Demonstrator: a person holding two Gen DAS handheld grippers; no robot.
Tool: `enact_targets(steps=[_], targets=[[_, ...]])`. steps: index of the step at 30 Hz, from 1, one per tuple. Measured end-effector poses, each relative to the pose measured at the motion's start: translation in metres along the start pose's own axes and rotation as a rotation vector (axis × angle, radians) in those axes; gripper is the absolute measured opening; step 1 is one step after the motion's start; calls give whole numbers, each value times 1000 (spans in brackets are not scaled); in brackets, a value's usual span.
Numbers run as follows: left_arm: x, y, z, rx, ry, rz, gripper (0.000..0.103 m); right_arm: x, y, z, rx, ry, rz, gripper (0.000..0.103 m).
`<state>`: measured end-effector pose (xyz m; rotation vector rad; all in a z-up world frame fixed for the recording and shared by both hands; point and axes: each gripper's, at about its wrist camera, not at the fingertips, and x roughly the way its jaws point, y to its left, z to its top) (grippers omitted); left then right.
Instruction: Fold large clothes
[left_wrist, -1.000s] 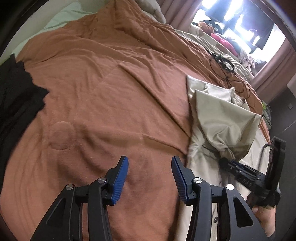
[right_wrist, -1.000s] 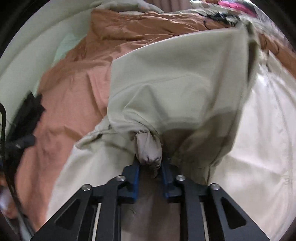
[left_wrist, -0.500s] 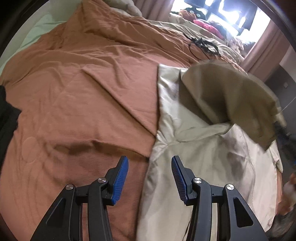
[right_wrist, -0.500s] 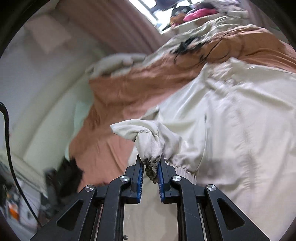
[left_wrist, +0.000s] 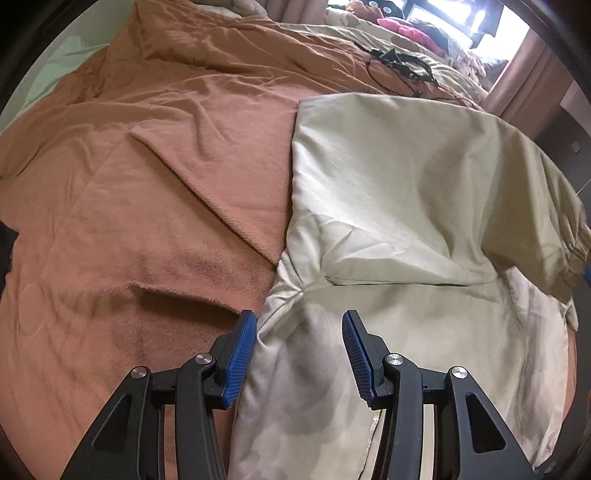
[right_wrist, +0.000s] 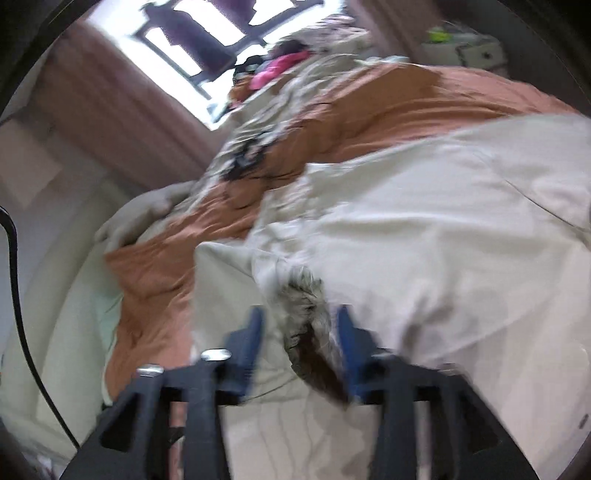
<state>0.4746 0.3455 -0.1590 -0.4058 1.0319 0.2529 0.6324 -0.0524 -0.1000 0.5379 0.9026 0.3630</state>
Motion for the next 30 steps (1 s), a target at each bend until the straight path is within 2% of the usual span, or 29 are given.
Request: enact_targets(steps=[1, 5, 11, 18, 20, 21, 22, 23, 26, 30], targets=[[1, -1, 1, 5, 0, 6, 51, 1, -8, 1, 22, 5, -8, 72], [8, -2, 6, 12, 7, 23, 51, 12, -39, -1, 93, 36, -41, 72], [20, -5, 8, 29, 25, 51, 51, 56, -63, -10, 173, 135, -12, 72], [34, -4, 14, 46, 36, 84, 51, 93, -86, -9, 263, 137, 42, 72], [37, -4, 16, 43, 36, 91, 50, 101, -96, -8, 289, 113, 52, 64], [38, -3, 17, 42, 35, 95, 50, 103, -100, -7, 296, 100, 58, 47], [39, -3, 18, 41, 35, 101, 47, 104, -103, -6, 302, 92, 61, 18], [40, -3, 18, 39, 35, 103, 45, 105, -107, -6, 313, 89, 60, 7], [42, -3, 20, 18, 38, 106, 44, 98, -107, -7, 308, 67, 80, 6], [41, -8, 19, 34, 35, 124, 38, 80, -101, -11, 297, 52, 49, 5]])
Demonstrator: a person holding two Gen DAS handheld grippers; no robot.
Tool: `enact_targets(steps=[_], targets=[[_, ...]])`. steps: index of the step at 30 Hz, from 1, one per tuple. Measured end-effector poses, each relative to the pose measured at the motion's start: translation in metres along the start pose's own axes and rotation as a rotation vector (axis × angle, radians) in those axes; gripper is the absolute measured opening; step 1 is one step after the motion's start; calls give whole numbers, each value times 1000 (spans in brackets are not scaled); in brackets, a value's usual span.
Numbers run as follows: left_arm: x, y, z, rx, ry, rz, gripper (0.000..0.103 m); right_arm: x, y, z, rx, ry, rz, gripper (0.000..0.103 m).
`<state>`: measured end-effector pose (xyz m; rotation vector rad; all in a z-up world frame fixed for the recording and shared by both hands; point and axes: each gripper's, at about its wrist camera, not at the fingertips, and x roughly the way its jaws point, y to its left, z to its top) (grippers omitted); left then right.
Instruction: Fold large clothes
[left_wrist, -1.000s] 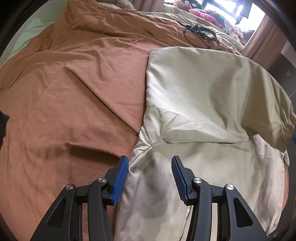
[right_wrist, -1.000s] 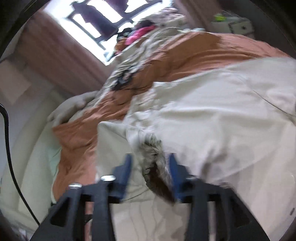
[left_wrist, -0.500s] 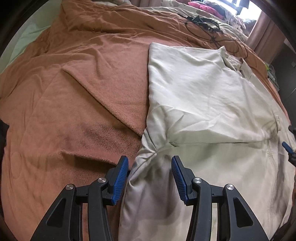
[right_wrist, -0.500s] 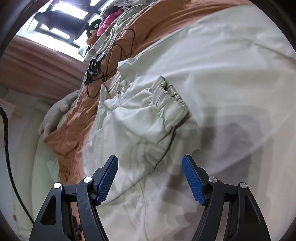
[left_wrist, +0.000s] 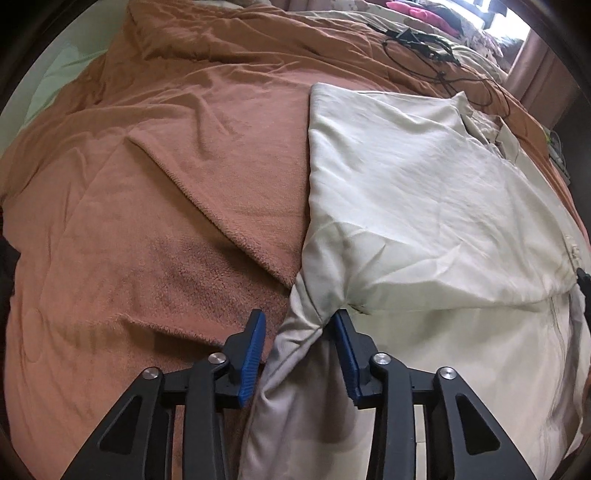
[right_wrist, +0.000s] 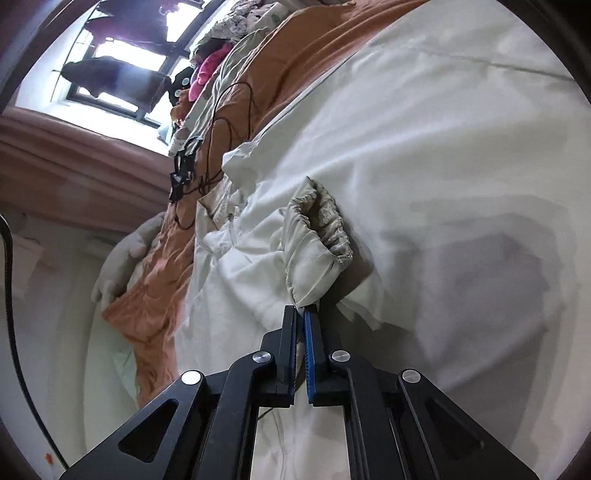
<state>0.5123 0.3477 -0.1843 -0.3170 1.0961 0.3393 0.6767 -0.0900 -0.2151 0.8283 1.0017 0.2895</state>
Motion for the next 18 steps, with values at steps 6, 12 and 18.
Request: enact_targets(steps=[6, 12, 18], targets=[[-2, 2, -1, -7, 0, 4, 38, -17, -15, -14, 55, 12, -48, 4], [-3, 0, -1, -9, 12, 10, 38, -2, -26, -5, 58, 30, -65, 4], [-31, -7, -1, -27, 1, -27, 40, -24, -16, -1, 19, 32, -110, 63]])
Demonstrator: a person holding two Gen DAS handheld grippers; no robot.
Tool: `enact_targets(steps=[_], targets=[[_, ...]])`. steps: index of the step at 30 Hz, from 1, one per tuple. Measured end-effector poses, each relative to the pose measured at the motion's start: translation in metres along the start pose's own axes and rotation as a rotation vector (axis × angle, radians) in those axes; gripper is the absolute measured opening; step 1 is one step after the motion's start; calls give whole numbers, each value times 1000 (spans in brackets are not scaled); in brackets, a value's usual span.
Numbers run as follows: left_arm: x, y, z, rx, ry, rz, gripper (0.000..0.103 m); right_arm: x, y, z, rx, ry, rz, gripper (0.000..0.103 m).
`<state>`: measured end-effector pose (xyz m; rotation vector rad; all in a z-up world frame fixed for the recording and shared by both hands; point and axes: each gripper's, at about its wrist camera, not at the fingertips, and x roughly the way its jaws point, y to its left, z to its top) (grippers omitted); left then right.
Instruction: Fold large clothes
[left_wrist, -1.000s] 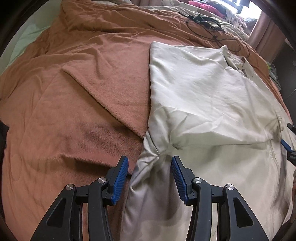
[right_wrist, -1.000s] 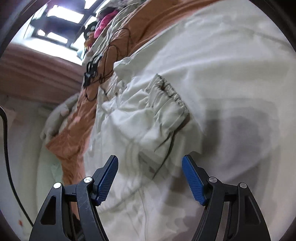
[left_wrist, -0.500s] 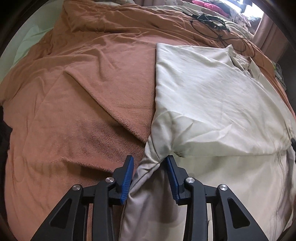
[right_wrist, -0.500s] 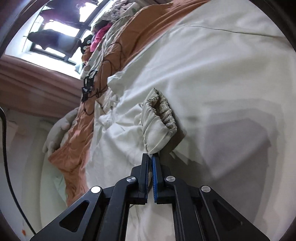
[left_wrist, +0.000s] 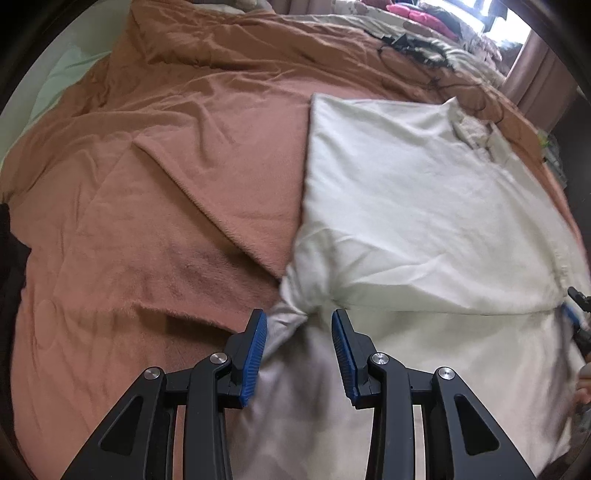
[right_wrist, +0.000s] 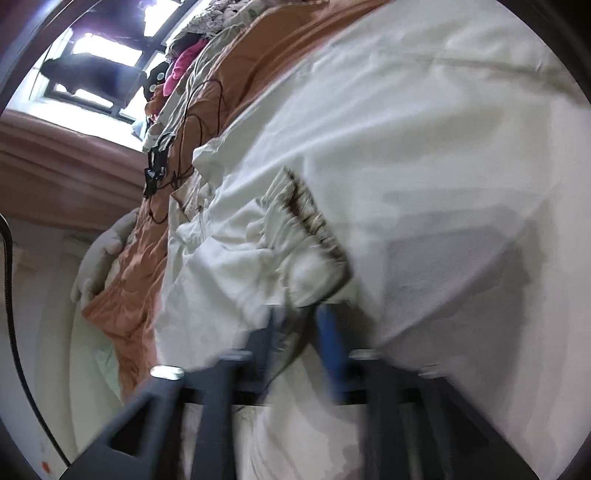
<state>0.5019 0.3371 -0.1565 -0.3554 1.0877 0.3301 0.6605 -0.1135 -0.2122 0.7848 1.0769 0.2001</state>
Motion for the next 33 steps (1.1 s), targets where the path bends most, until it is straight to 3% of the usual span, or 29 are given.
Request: enact_targets(steps=[2, 4, 7, 12, 15, 20, 22, 29, 33], targets=[[-13, -5, -2, -8, -5, -35, 45, -19, -1, -1, -7, -35, 14, 68], [-31, -14, -7, -5, -24, -56, 65, -38, 1, -3, -41, -53, 19, 68], [-60, -30, -17, 16, -85, -61, 80, -62, 0, -13, -88, -58, 27, 68], [-101, -54, -32, 14, -123, -108, 80, -100, -12, -22, -128, -55, 13, 68], [-125, -68, -42, 32, -159, -128, 80, -134, -17, -26, -159, -87, -2, 82], [-159, -97, -63, 59, -206, -158, 80, -181, -19, -35, -241, -115, -33, 86], [-172, -109, -75, 71, -216, -177, 80, -203, -21, -40, -259, -119, -35, 93], [-214, -150, -113, 135, -280, -223, 80, -267, -32, -47, -272, -169, -12, 95], [-234, -171, -133, 149, -303, -297, 80, -297, -33, -51, -316, -199, -4, 95]])
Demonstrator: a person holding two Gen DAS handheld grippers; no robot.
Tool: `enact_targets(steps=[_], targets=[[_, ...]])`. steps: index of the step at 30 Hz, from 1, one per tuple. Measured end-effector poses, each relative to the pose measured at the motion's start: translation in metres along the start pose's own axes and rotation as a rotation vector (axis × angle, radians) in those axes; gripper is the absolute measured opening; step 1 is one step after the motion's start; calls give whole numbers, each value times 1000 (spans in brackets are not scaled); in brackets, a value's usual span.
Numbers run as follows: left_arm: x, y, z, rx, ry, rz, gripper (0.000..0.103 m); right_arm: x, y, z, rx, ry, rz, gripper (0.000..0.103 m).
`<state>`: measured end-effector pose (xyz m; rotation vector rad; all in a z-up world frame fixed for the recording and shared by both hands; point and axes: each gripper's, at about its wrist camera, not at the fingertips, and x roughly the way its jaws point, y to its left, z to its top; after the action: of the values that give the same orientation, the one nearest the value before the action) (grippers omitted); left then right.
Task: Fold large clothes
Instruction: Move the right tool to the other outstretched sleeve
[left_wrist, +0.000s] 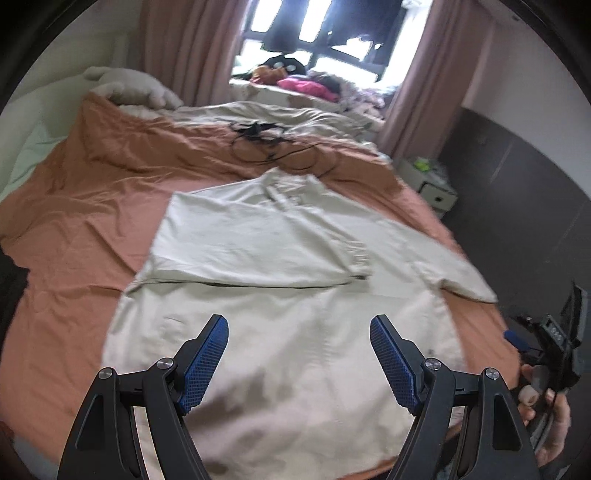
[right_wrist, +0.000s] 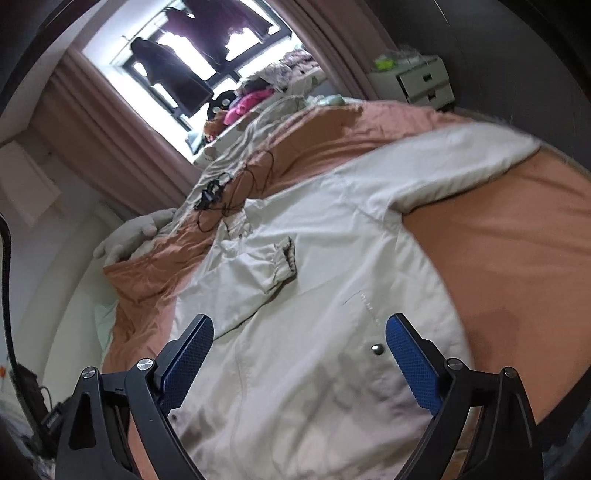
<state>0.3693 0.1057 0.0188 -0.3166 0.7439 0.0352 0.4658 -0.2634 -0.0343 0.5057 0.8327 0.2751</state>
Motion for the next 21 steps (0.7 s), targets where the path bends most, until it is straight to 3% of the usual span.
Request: enact_targets(steps=[10, 15, 21], targets=[[-18, -75, -18, 68, -28, -39, 80, -61, -31, 6, -108, -72, -91, 95], [-20, -108, -22, 109, -51, -62, 80, -76, -56, 13, -117, -64, -110, 95], [-9, -131, -21, 129, -47, -78, 91, -80, -84, 23, -88, -58, -136, 103]])
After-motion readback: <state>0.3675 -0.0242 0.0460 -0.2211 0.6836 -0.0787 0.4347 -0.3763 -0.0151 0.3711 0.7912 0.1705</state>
